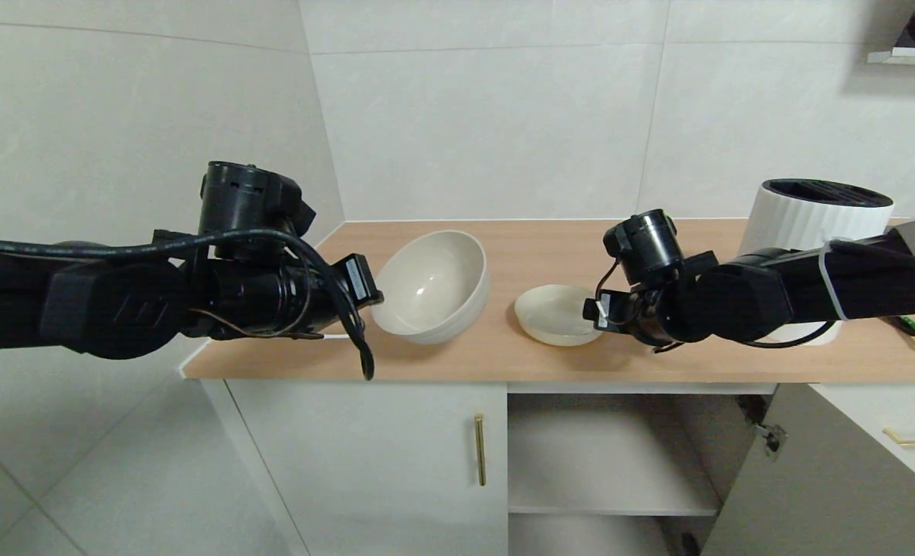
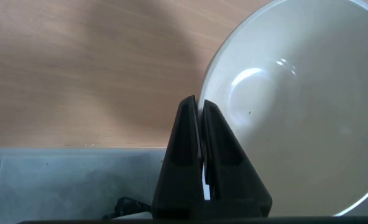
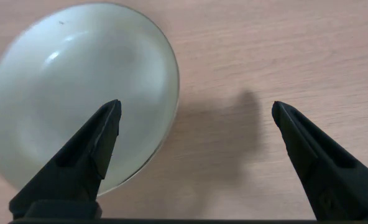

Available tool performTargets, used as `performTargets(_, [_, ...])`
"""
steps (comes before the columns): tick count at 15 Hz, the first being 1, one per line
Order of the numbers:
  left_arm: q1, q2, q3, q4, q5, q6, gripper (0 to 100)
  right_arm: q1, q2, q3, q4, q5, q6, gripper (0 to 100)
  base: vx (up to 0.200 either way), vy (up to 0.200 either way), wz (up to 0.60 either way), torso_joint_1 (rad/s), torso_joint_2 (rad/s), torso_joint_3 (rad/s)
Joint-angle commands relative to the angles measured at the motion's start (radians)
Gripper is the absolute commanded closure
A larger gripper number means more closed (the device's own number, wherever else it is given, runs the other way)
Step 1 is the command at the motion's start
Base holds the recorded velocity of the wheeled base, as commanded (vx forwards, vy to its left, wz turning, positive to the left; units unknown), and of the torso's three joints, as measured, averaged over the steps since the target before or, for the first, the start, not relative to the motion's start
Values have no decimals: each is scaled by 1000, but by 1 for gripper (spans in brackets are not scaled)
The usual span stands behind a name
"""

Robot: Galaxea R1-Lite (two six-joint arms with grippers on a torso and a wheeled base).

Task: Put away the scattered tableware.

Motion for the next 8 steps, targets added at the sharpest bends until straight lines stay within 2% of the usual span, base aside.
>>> performTargets(1, [0, -7, 0, 0, 0, -1, 100, 0, 10, -1, -1, 3, 1, 100, 0, 0, 0, 0, 0, 0])
performTargets(8, [0, -33, 0, 3, 0, 1, 100, 0, 13, -6, -1, 29, 6, 100, 0, 0, 0, 0, 0, 0])
